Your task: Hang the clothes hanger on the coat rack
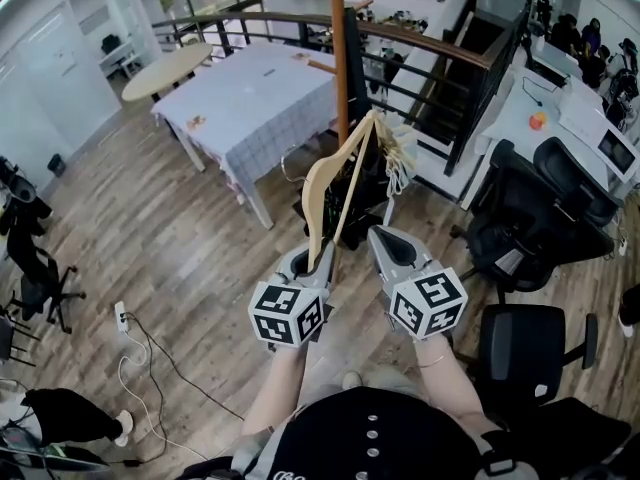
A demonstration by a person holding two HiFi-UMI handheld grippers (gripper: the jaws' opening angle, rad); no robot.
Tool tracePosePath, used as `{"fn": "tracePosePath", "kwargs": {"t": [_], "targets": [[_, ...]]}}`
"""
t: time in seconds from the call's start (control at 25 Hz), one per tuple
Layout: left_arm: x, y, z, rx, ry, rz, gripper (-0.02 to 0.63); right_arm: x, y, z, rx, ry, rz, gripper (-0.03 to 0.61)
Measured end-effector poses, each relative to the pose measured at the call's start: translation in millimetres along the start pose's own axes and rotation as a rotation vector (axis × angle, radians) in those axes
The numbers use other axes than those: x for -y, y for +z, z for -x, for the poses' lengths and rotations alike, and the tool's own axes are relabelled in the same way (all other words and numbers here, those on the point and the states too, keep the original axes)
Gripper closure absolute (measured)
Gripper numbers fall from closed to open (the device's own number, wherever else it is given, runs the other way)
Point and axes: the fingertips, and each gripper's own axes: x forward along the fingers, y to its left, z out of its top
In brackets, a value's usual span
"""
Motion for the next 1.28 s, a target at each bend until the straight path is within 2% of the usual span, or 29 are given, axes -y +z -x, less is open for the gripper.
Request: {"fn": "tracePosePath", "kwargs": {"t": [0.6,1.28], "targets": [[-36,6,-36,0.016,0.043,0.020,0.614,36,-1,-43,-0.009,0.016,-0.004,0.580],[-112,67,-112,0.095,0.159,-0.011,0.614,99,41,-140,0.042,0.106,0.027,0.580]]}}
